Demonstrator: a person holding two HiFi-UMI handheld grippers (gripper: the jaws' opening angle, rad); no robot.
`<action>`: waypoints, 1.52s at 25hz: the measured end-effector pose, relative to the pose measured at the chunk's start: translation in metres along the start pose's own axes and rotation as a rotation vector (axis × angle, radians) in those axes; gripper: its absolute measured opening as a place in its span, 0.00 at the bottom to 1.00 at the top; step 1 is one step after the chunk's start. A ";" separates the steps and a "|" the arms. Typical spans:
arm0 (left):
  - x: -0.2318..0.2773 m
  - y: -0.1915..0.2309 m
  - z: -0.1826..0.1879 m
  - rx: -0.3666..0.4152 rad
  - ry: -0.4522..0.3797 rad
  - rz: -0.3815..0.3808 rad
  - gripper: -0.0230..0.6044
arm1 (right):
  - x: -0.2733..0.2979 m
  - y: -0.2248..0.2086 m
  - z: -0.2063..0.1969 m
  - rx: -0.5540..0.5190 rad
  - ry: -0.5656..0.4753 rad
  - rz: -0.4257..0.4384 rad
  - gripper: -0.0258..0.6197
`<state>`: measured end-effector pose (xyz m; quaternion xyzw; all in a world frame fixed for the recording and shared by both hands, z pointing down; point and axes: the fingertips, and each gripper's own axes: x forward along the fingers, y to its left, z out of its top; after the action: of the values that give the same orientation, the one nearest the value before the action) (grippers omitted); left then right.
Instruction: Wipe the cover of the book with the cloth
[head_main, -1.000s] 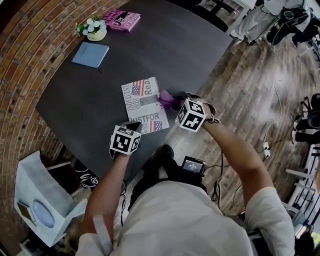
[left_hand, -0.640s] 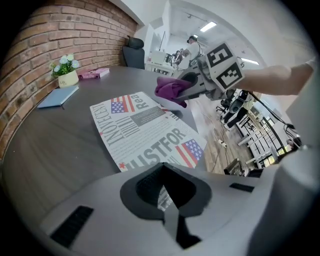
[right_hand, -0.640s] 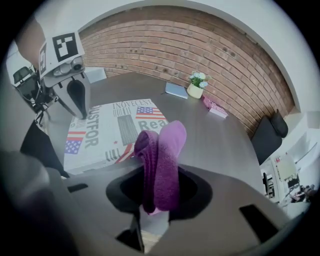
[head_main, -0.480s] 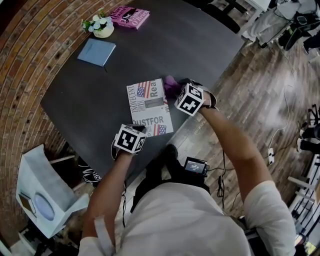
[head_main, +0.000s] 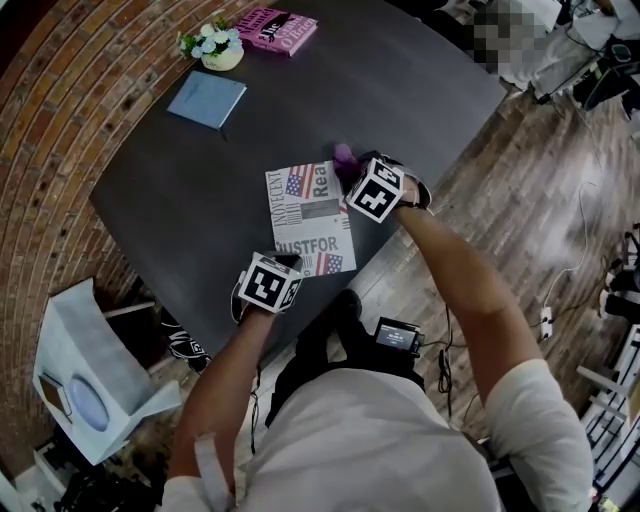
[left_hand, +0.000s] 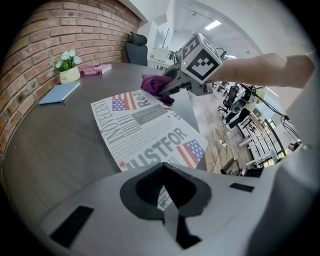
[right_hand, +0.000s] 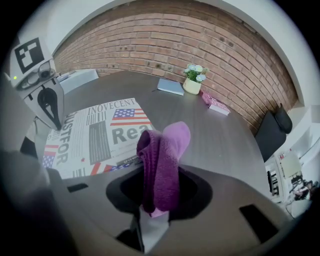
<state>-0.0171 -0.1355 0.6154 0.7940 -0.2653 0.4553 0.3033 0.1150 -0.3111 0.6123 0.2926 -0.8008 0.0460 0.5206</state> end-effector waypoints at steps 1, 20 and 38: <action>0.000 0.001 -0.001 -0.002 0.002 0.000 0.05 | 0.002 0.005 0.001 -0.010 0.001 0.014 0.20; 0.001 0.001 0.000 0.028 0.002 -0.009 0.05 | -0.010 0.057 -0.019 -0.040 0.003 0.110 0.20; -0.001 0.002 0.002 0.040 -0.020 0.014 0.05 | -0.042 0.115 -0.042 -0.056 0.013 0.150 0.20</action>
<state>-0.0178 -0.1380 0.6139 0.8025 -0.2645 0.4548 0.2814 0.1019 -0.1828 0.6221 0.2170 -0.8180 0.0643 0.5289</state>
